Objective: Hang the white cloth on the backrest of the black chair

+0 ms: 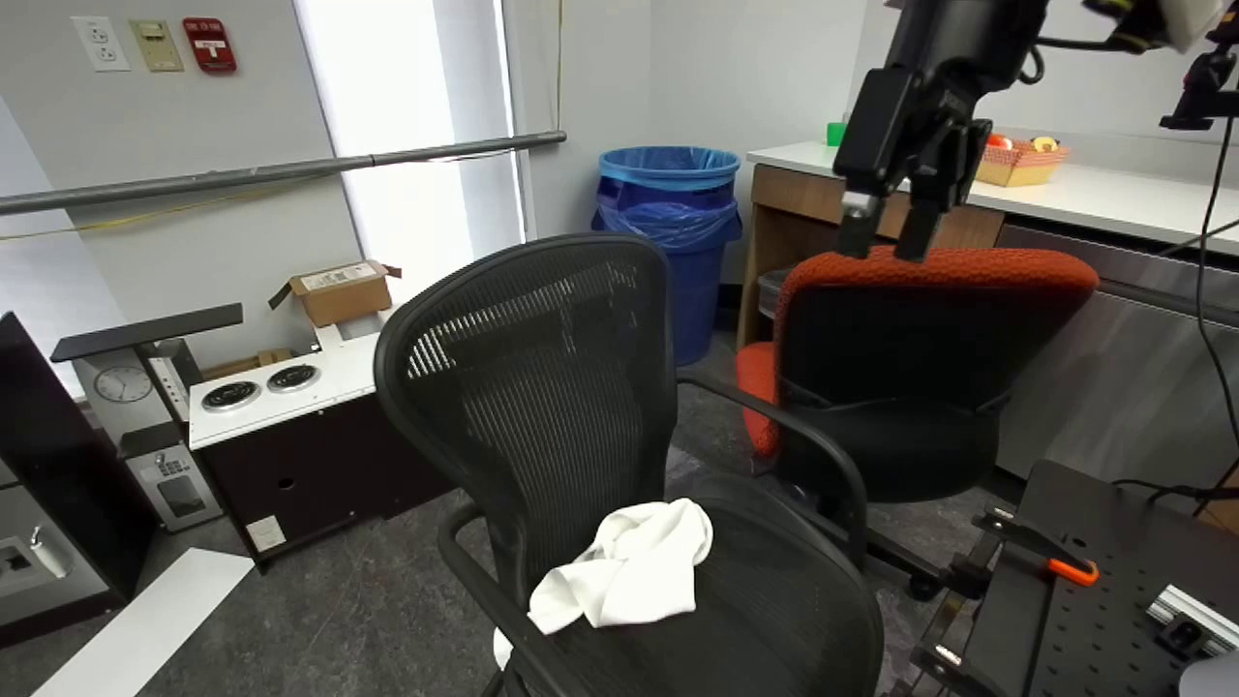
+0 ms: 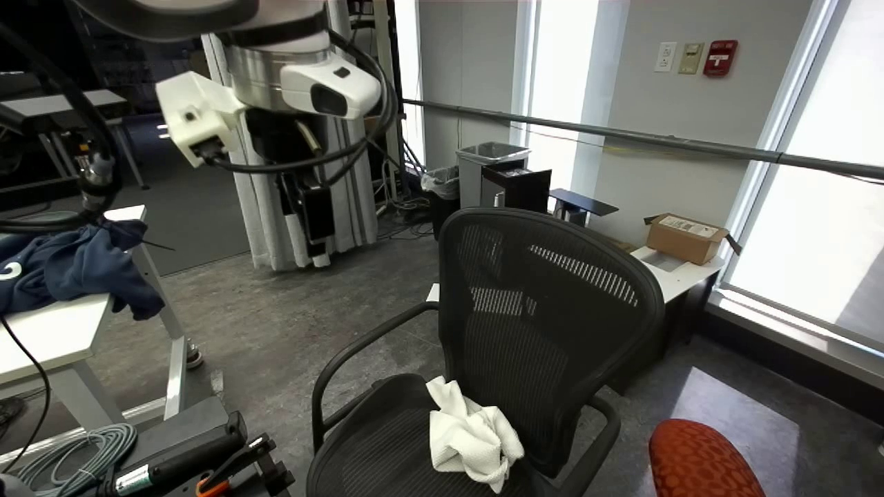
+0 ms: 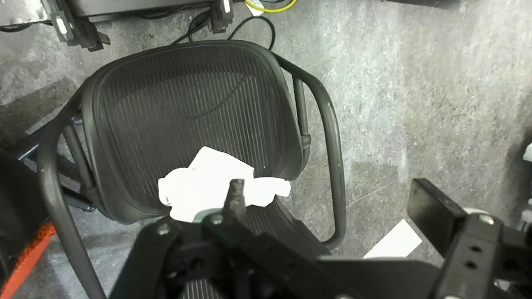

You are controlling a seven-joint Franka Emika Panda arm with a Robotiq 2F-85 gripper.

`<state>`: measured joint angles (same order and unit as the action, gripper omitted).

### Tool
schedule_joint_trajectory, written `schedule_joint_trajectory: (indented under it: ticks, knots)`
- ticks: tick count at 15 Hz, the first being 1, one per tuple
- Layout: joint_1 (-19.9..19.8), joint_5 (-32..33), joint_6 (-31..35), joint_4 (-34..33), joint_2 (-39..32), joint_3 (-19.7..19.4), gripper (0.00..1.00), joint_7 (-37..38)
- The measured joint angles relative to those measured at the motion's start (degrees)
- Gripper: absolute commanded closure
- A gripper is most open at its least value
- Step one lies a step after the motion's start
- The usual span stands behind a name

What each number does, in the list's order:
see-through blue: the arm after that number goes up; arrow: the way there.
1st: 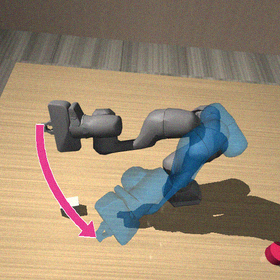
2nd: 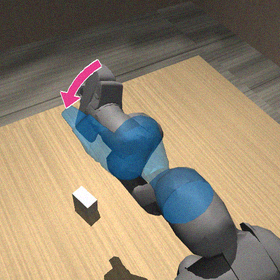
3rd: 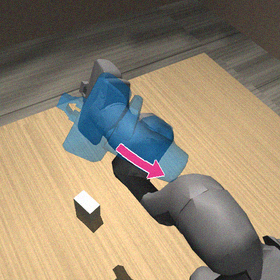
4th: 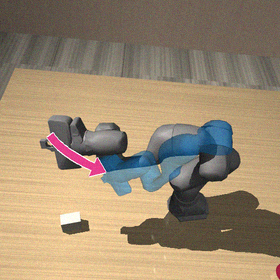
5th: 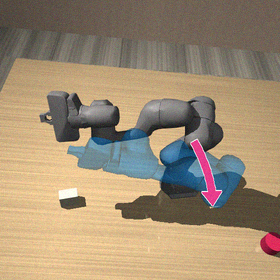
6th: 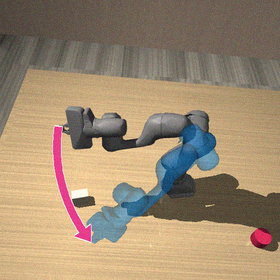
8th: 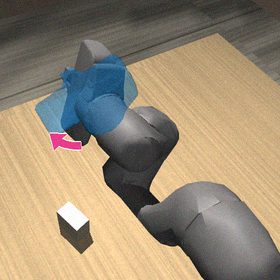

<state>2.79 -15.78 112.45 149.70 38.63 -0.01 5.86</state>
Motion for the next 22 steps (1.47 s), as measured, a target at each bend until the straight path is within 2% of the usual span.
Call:
schedule_joint_trajectory:
  ticks: [6, 14, 17, 22]
  knots:
    - [-0.34, 0.16, 10.34, -3.24, -15.09, 0.12, 0.0, -1.68]
    - [-0.22, 5.06, 18.19, -13.99, -34.86, 2.31, 0.0, -0.83]
    - [-0.22, 6.19, 18.36, -16.97, -38.21, 2.34, 0.0, 0.2]
    - [-0.22, 6.28, 18.36, -17.55, -38.64, 2.35, 0.0, 0.28]
